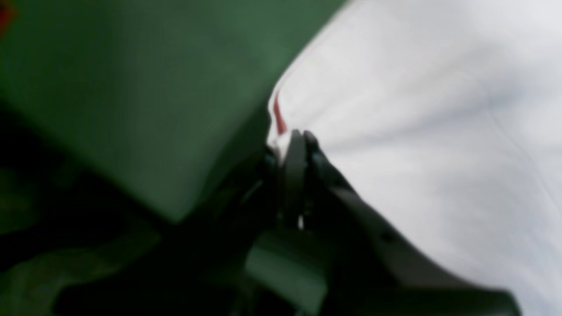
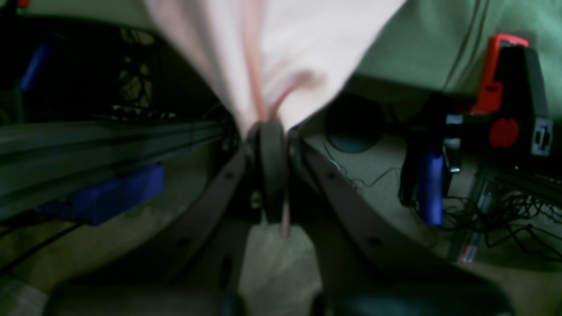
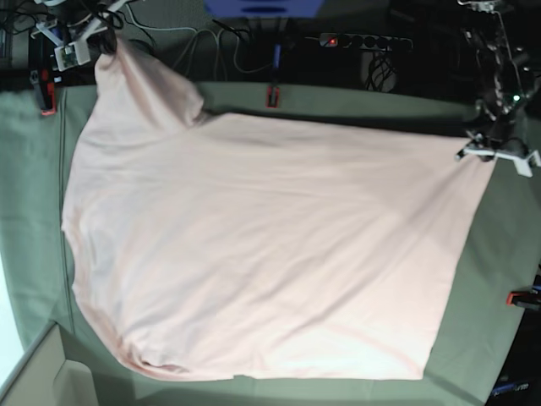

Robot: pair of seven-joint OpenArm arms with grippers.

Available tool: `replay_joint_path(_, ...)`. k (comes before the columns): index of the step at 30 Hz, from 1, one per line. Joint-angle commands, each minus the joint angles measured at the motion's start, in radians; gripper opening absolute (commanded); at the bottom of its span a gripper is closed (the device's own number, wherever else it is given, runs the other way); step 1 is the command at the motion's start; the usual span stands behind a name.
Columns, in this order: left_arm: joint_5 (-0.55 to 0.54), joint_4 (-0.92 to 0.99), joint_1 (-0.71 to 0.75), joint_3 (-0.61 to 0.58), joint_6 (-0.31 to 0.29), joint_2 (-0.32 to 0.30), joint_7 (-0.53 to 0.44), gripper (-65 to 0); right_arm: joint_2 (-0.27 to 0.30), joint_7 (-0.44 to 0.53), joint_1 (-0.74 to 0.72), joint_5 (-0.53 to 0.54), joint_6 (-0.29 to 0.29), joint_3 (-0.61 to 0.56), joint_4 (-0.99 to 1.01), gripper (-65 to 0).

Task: Layout the t-shirt on the table in an organized manner, then fold the t-shirt properly
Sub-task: 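Drag the held corners apart with both grippers to smooth the t-shirt, then fold the held t-shirt edge over onto itself with both grippers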

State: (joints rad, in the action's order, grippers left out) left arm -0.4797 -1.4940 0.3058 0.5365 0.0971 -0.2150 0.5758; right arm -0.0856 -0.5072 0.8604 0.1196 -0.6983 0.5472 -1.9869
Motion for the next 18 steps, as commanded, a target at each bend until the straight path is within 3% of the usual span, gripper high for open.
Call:
replay_joint_path(1,0.009,-0.017,0.003,0.017,0.005,-0.014,-0.013,-64.9,0.004,0.012,0.02,0.009,0.0,0.006,-0.012,-65.0)
replay_joint_path(3,0.009,-0.015,0.019,0.041,-0.049,-0.014,-0.01,-64.9,0.004,0.012,0.021,0.009,0.0,0.006,-0.012,-65.0)
replay_joint_path(6,0.009,-0.009,0.03,0.095,-0.176,-0.007,-0.01,-64.9,0.005,0.012,0.016,0.009,0.0,0.006,-0.007,-65.0)
replay_joint_path(10,0.009,0.048,0.023,0.103,-0.257,-0.007,-0.01,-64.9,0.005,0.009,0.012,0.007,0.0,0.0,-0.007,-65.0)
replay_joint_path(18,0.009,0.174,-0.018,0.107,-0.273,-0.008,-0.009,-64.7,0.004,0.003,-0.01,0.007,0.0,0.004,-0.007,-65.0)
